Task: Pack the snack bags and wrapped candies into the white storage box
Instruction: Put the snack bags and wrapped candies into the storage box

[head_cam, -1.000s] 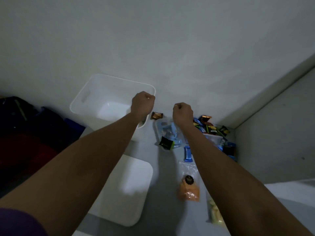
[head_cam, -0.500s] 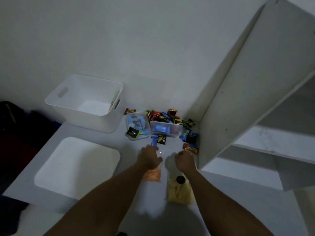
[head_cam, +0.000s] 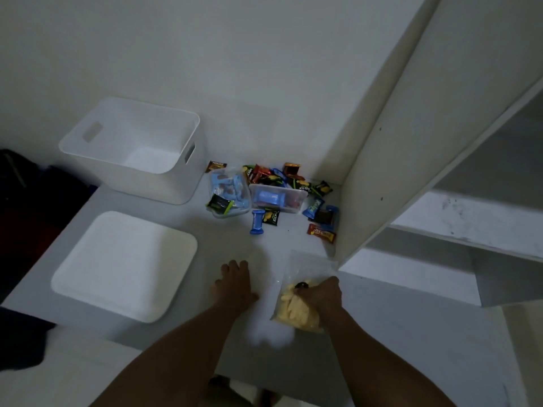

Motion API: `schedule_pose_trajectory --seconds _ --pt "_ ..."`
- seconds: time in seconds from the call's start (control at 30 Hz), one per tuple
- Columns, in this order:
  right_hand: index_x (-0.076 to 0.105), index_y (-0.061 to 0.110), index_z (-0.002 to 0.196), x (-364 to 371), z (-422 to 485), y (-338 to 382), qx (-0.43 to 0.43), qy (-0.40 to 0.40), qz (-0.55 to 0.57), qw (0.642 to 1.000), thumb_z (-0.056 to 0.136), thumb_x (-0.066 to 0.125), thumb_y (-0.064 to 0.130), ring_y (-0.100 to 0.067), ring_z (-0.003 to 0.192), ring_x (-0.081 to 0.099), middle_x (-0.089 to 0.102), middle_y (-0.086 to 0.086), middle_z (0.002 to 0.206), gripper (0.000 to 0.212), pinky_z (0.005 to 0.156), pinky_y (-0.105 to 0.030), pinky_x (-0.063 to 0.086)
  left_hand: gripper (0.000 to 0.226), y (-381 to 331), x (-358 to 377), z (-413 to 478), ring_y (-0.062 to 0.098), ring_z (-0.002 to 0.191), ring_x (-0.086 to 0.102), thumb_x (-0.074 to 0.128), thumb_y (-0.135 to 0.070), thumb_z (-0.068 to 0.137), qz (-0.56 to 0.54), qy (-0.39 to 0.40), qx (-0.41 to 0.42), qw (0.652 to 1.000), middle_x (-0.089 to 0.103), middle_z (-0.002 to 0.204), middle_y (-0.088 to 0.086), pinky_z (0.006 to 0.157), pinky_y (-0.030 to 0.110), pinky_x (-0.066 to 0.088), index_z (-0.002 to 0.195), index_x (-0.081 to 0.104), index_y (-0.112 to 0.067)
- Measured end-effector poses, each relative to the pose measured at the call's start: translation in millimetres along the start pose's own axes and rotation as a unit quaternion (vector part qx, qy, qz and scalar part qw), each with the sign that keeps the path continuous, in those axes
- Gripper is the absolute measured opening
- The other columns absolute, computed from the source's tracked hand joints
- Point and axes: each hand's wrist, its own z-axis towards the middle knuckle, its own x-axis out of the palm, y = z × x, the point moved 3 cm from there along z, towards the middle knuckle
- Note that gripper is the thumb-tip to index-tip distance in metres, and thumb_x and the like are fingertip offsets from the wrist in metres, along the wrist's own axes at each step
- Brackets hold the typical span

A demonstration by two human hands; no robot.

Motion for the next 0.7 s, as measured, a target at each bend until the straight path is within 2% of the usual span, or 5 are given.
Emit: schedule_pose_trajectory --seconds 0.1,0.23,0.37,0.57,0.7 --pt "0.049 0.004 0.129 -3.2 2.8 8.4 -0.02 0.028 0.02 0.999 0.061 0.092 0.033 -0.029 0.114 0.058 0.058 -0.012 0.125 0.086 0.095 -0.038 0.051 0.052 2.6 -0.9 -3.8 0.03 0.122 0.035 0.069 -0.032 0.081 0.051 -0.001 0.029 0.998 0.033 0.127 0.007 0.085 0.046 0.051 0.124 0.043 -0.017" --pt "0.053 0.014 0.106 -11.0 -5.9 29.3 -0.081 0.048 0.052 0.994 0.065 0.089 0.023 -0.022 0.095 0.059 0.06 -0.002 0.101 0.056 0.076 -0.032 0.049 0.032 9.9 -0.9 -4.4 0.029 0.115 0.042 0.057 -0.021 0.085 0.042 0.004 0.044 0.998 0.039 0.123 0.006 0.084 0.046 0.052 0.116 0.049 -0.016" --pt "0.054 0.016 0.093 -22.0 -13.6 61.1 -0.161 0.021 0.101 0.982 0.067 0.086 0.019 -0.024 0.088 0.064 0.065 -0.005 0.093 0.041 0.071 -0.032 0.051 0.022 13.4 -22.5 -2.4 0.027 0.107 0.054 0.057 -0.023 0.085 -0.147 -0.085 -0.026 0.985 0.055 0.113 0.005 0.08 0.031 0.043 0.105 0.057 -0.015" --pt "0.058 0.011 0.1 -27.3 -26.5 137.5 -0.226 0.0 0.16 0.961 0.076 0.074 0.03 -0.031 0.093 0.064 0.066 -0.014 0.099 0.035 0.085 -0.052 0.055 0.017 10.8 -93.8 -1.5 0.032 0.087 0.065 0.048 -0.021 0.096 -0.481 -0.18 -0.122 0.849 0.067 0.099 0.017 0.077 0.044 0.056 0.091 0.06 -0.01" --pt "0.055 0.008 0.097 -22.4 -49.7 210.3 -0.263 -0.02 0.228 0.937 0.088 0.065 0.033 -0.027 0.087 0.058 0.058 -0.004 0.086 0.028 0.073 -0.037 0.047 0.034 17.2 -155.4 -0.7 0.015 0.083 0.063 0.061 -0.04 0.094 -0.585 -0.207 -0.089 0.779 0.065 0.102 0.006 0.069 0.032 0.053 0.112 0.059 -0.012"
